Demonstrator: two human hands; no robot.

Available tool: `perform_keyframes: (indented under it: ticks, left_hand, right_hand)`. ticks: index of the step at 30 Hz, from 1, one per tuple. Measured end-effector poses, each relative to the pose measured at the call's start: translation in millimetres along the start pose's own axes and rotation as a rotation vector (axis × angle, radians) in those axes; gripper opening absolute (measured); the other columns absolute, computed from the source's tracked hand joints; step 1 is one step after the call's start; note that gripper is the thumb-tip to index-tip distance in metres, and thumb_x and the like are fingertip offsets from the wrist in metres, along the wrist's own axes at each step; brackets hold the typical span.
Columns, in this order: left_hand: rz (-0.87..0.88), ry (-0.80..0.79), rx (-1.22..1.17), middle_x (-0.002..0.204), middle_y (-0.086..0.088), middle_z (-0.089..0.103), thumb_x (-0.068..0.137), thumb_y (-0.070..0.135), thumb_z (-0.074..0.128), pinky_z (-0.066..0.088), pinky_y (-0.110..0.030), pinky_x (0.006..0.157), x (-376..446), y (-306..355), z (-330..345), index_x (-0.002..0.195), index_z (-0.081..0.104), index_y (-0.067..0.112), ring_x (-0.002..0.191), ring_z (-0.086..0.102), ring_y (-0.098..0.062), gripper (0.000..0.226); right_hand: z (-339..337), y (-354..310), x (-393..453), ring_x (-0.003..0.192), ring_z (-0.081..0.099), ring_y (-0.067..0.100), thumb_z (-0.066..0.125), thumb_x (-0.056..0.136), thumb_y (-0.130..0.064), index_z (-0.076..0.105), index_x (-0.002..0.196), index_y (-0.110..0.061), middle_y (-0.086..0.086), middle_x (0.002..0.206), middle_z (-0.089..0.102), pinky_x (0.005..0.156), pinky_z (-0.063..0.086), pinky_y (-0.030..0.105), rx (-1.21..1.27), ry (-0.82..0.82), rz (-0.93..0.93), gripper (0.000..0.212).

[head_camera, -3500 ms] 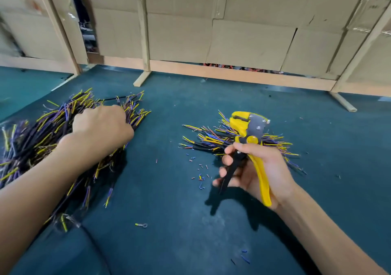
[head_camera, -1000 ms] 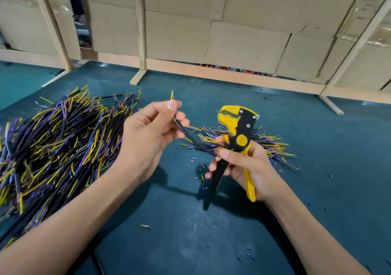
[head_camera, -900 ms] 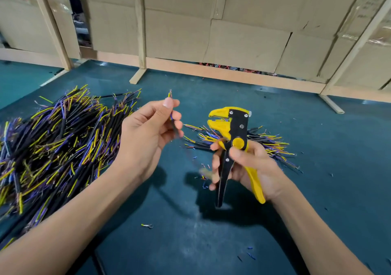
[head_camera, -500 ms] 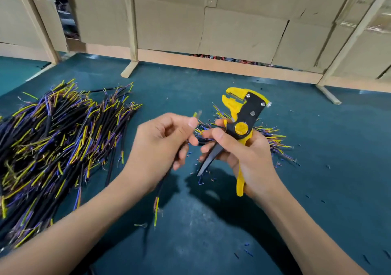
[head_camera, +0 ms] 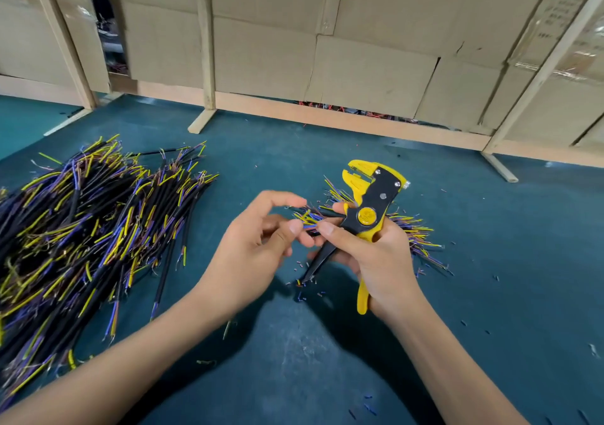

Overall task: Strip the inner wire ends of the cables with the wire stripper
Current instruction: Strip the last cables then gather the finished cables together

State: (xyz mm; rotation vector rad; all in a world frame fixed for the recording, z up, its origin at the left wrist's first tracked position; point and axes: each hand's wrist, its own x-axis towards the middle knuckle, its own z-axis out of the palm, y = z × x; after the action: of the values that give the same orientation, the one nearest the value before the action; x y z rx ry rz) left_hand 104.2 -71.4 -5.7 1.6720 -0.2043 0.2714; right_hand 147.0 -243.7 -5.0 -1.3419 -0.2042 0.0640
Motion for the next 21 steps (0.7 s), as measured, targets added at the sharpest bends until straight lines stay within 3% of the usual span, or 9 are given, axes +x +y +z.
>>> perform_keyframes:
  ticks: [2, 5, 9, 13, 18, 21]
  left_hand:
    - [0.022, 0.025, -0.043, 0.084, -0.005, 0.073, 0.103, 0.012, 0.054, 0.042, -0.021, 0.055, 0, -1, -1, 0.116, 0.058, 0.028, 0.062, 0.05, -0.012, 0.021]
    - [0.062, 0.091, -0.009, 0.086, -0.001, 0.071, 0.103, 0.007, 0.053, 0.042, -0.018, 0.057, 0, -2, -2, 0.11, 0.061, 0.025, 0.062, 0.053, -0.011, 0.021]
    - [0.1, 0.183, 0.107, 0.085, 0.009, 0.063, 0.1, 0.009, 0.058, 0.041, -0.014, 0.061, 0, 2, -4, 0.099, 0.067, 0.03, 0.062, 0.057, -0.004, 0.023]
    - [0.166, 0.181, 0.309, 0.1, 0.003, 0.061, 0.093, 0.001, 0.066, 0.044, -0.016, 0.07, 0, 7, -5, 0.096, 0.074, 0.02, 0.085, 0.061, -0.013, 0.022]
    - [0.225, 0.206, 0.506, 0.102, 0.001, 0.061, 0.09, 0.008, 0.072, 0.04, -0.01, 0.076, 0, 11, -3, 0.102, 0.077, 0.016, 0.09, 0.061, -0.009, 0.015]
    - [0.217, 0.199, 0.604, 0.099, 0.002, 0.061, 0.091, 0.012, 0.071, 0.037, -0.004, 0.076, 0, 9, -3, 0.095, 0.077, 0.016, 0.088, 0.058, -0.002, 0.008]
  right_hand:
    - [0, 1, 1, 0.078, 0.073, 0.039, 0.081, 0.076, -0.011, 0.065, 0.112, -0.006, 0.02, 0.094, 0.076, 0.082, 0.056, 0.069, 0.007, -0.006, 0.0, 0.039]
    - [3, 2, 1, 0.073, 0.07, 0.032, 0.081, 0.076, -0.007, 0.062, 0.114, -0.001, 0.02, 0.089, 0.073, 0.071, 0.061, 0.06, 0.058, -0.029, 0.0, 0.043]
    - [7, 5, -1, 0.068, 0.067, 0.033, 0.08, 0.076, -0.002, 0.06, 0.111, 0.003, 0.019, 0.084, 0.07, 0.068, 0.06, 0.055, 0.097, -0.06, 0.022, 0.04]
    - [8, 4, -2, 0.069, 0.066, 0.034, 0.077, 0.078, 0.002, 0.058, 0.113, 0.003, 0.021, 0.083, 0.069, 0.069, 0.059, 0.054, 0.157, -0.073, 0.029, 0.04]
    - [8, 3, -2, 0.072, 0.066, 0.038, 0.077, 0.078, 0.001, 0.058, 0.115, 0.003, 0.023, 0.084, 0.07, 0.071, 0.06, 0.057, 0.13, -0.065, 0.012, 0.042]
    - [9, 5, -3, 0.073, 0.068, 0.034, 0.079, 0.076, -0.002, 0.06, 0.111, -0.001, 0.019, 0.081, 0.071, 0.072, 0.06, 0.055, 0.103, -0.029, -0.01, 0.04]
